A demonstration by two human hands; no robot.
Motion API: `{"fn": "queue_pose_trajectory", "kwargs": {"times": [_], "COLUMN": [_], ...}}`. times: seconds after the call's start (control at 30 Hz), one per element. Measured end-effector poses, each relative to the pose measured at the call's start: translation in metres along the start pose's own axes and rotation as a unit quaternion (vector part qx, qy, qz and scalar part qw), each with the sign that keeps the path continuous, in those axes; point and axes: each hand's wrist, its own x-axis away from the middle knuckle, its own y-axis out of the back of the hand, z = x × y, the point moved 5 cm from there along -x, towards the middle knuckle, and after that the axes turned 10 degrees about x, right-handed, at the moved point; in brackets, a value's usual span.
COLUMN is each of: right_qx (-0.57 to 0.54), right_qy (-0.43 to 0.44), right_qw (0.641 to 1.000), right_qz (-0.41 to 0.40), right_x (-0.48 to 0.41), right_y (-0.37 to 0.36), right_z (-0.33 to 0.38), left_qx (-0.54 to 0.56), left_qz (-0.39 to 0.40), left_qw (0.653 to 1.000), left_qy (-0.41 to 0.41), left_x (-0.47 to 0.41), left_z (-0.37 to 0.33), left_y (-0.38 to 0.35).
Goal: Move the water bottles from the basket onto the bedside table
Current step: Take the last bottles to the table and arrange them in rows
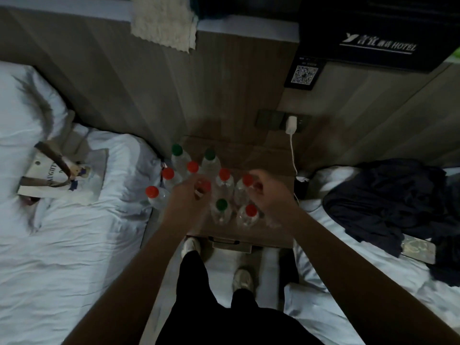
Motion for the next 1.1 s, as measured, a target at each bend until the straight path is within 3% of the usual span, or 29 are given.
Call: {"fn": "queue_pose_trajectory", "kwargs": {"times": [0.13, 0.3, 0.6, 0.77, 0.93, 1.1], "right_qx": [0.044, 0.074, 0.132, 0.199, 0.177, 0.103], "right_qy": [-0.022, -0.079, -0.129, -0.100, -0.095, -0.097], "right_qw": [0.999, 0.994, 0.982, 0.972, 0.976, 0.989], "right_qz": [0.013, 0.019, 0.050, 0.071, 0.086, 0.052], "right_x": [-0.043, -0.097, -0.165, -0.179, -0.186, -0.188], "right_y": [-0.018, -0.049, -0.090, -0.095, -0.098, -0.100], "right_z": [0.039, 0.064, 0.052, 0.045, 0.040, 0.045], "left_qx": [-0.013, -0.036, -0.121, -0.132, -0.103, -0.015], "left_qz": [0.007, 0.072, 0.205, 0.256, 0.238, 0.204], "left_qw": [1.000, 0.996, 0.971, 0.956, 0.961, 0.976], "left_qy": [0.022, 0.029, -0.010, -0.051, -0.096, -0.079], "left_x": [-0.047, -0.109, -0.183, -0.200, -0.210, -0.210], "left_z": [0.037, 0.069, 0.102, 0.122, 0.131, 0.135], "left_y": [0.045, 0.074, 0.057, 0.034, 0.015, 0.008]}}
